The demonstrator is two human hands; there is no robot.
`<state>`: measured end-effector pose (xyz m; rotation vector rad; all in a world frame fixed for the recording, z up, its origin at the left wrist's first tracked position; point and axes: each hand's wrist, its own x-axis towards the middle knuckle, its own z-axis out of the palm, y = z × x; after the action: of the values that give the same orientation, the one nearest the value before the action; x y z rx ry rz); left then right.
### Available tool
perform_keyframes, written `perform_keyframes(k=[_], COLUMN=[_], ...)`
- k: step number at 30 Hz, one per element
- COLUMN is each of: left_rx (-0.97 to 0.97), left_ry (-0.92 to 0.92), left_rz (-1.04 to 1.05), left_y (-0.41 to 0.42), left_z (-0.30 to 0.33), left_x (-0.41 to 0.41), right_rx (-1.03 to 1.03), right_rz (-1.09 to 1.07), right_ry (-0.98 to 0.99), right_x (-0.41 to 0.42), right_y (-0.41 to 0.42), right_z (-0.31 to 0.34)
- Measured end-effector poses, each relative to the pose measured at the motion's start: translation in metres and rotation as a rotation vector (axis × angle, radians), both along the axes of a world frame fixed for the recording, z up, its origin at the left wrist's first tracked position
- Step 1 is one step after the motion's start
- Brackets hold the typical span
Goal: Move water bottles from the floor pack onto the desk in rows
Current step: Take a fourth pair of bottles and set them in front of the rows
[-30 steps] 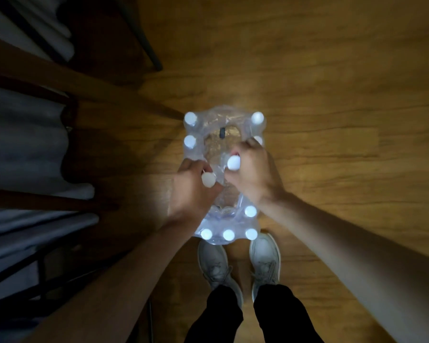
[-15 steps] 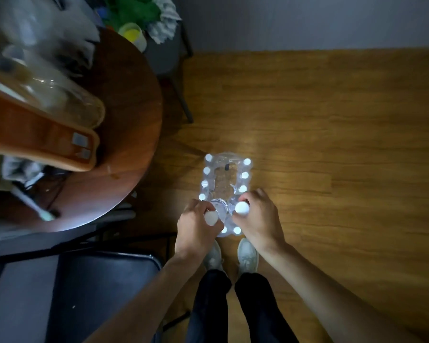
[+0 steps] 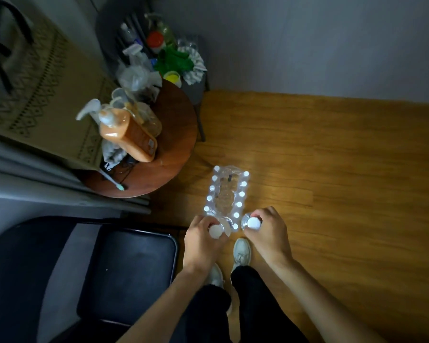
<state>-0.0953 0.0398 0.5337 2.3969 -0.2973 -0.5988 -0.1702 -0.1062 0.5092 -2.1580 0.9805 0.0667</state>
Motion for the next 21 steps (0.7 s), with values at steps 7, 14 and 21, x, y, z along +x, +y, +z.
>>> perform_keyframes(k=[7, 14, 21], left_rx=[-0.053, -0.065, -0.083], left_ry=[-0.027, 0.0, 0.003], left_rz=[0.007, 0.073, 0.239], left_y=[0.054, 0.114, 0.165], left_z=[0.024, 0.041, 0.061], left_x=[-0.019, -0.043, -0.078], right_rx=[-0.016, -0.035, -0.057], right_rz=[0.045, 0.09, 0.302], right_ry=[0.001, -0.018, -0.037], right_x=[-0.024, -0.031, -0.029], right_y=[0.047, 0.101, 0.143], right_z=[0.032, 0.064, 0.091])
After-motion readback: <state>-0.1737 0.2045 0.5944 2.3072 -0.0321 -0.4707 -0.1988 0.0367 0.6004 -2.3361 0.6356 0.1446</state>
